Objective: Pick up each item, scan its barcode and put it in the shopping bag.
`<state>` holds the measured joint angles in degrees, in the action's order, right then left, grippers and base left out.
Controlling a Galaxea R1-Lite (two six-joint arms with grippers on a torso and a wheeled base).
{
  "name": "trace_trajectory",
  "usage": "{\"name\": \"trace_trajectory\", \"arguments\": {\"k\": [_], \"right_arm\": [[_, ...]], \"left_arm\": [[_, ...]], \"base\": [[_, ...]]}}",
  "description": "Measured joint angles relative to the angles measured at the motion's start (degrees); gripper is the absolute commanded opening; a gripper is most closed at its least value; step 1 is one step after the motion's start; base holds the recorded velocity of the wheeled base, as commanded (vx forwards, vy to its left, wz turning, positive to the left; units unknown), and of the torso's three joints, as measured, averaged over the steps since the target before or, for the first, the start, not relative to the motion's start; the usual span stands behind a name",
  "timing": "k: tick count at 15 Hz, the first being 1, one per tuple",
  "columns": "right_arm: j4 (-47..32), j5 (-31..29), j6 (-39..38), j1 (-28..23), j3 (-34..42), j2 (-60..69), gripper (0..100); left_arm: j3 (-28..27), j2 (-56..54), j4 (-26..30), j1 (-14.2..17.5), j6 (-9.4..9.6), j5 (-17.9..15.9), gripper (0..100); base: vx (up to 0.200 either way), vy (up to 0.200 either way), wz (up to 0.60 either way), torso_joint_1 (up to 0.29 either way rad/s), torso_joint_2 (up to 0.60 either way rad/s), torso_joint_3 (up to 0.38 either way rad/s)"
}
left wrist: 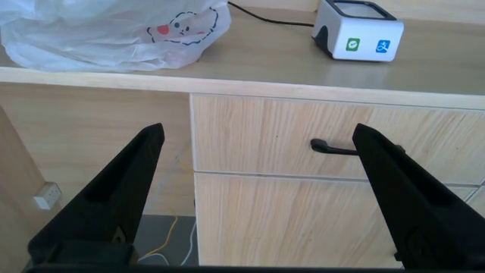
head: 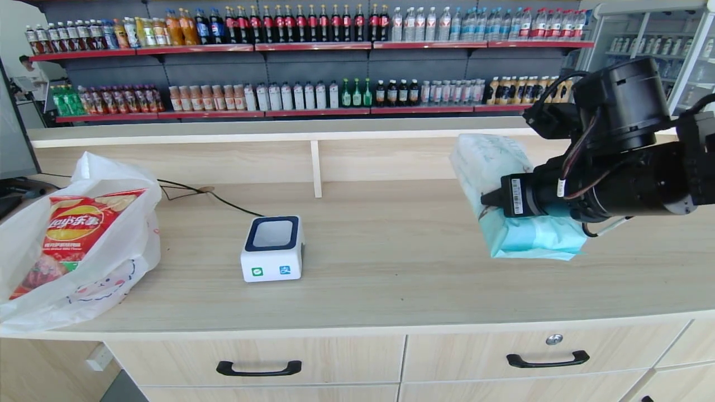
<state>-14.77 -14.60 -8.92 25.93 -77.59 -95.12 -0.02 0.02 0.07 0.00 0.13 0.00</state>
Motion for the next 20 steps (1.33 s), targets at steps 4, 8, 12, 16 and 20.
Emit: {"name": "trace_trajectory", "arguments": {"k": [4,8,12,16,20], "right_arm": [[0.0,-0.8,0.0,2.2,5.7,8.7,0],[0.0,-0.9,0.0,4.3,11.2,17.0,0],[0.1,-2.1,0.1,8.3,16.8,22.6,0],[0.2,-2.4,0.1,9.7,18.4,24.5,0],[0.2,-2.4,0.1,10.6,18.7,24.5,0]], "left_arm": [[0.0,0.0,0.0,0.0,0.0,0.0,100],[0.0,0.0,0.0,0.0,0.0,0.0,100],[0.0,0.0,0.0,0.0,-0.02,0.0,100],[0.0,0.0,0.0,0.0,0.0,0.0,100],[0.0,0.0,0.0,0.0,0.0,0.0,100]], "base": [[0.0,0.0,0.0,0.0,0.0,0.0],[0.0,0.0,0.0,0.0,0.0,0.0],[0.0,0.0,0.0,0.0,0.0,0.0],[0.0,0.0,0.0,0.0,0.0,0.0],[0.0,0.0,0.0,0.0,0.0,0.0]]}}
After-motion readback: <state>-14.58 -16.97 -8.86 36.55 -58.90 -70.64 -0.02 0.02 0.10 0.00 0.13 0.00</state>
